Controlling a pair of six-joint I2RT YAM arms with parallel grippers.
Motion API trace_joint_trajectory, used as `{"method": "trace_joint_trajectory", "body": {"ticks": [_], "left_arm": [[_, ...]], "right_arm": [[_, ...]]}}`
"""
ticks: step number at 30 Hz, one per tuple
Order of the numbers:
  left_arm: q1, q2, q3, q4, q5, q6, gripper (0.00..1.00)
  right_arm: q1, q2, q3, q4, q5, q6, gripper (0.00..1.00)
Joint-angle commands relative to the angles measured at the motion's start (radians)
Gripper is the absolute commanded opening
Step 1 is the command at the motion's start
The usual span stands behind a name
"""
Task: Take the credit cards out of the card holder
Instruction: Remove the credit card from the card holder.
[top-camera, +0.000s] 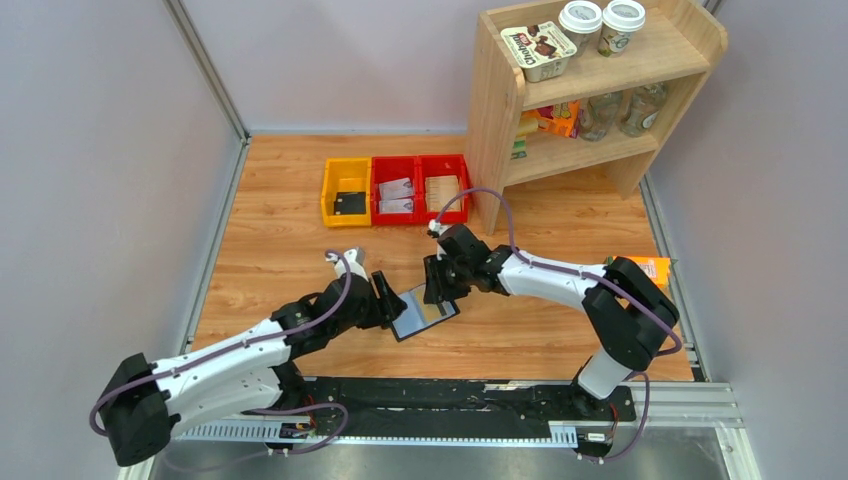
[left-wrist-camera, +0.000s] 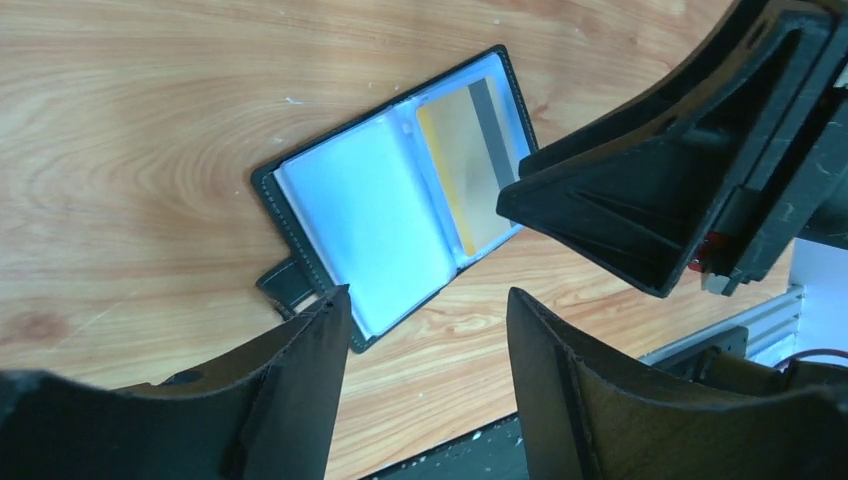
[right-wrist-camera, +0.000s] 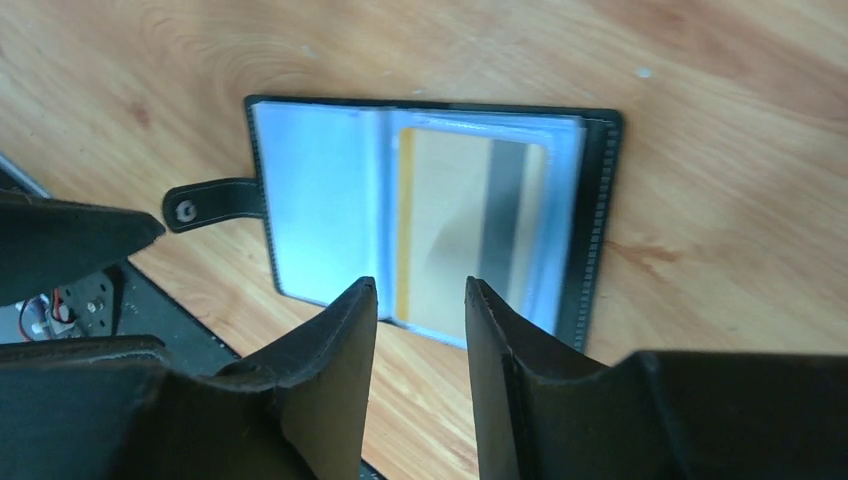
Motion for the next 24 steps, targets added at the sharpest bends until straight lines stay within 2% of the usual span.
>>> {"method": "trace_joint_trajectory", "body": {"ticks": [1,4,7,16,24], "left_arm": [[0.074,0.138,-0.020,0.225,0.175,-0.048,0.67],[0.128,0.236,-0.018,0.372,0.261,-0.063,0.66],[0.132,0.328,0.014,0.429,0.295,-0.057,0.66],[0.132,0.452,0.031,0.477,0.309,-0.074,0.57],[0.132,0.537,0.017,0.512,0.311,-0.098,0.55]], "right_arm": [[-0.039,-0.030,-0.025,0.037,0.013,-0.011,0.39],[-0.062,-0.028,-0.039,0.053,0.012,-0.007,0.37],[-0.081,-0.014,-0.048,0.067,0.000,-0.004,0.35],[-0.096,0.035,-0.092,0.120,-0.074,0.038,0.29],[-0.107,0.049,-0.149,0.154,-0.112,0.091,0.25]]}}
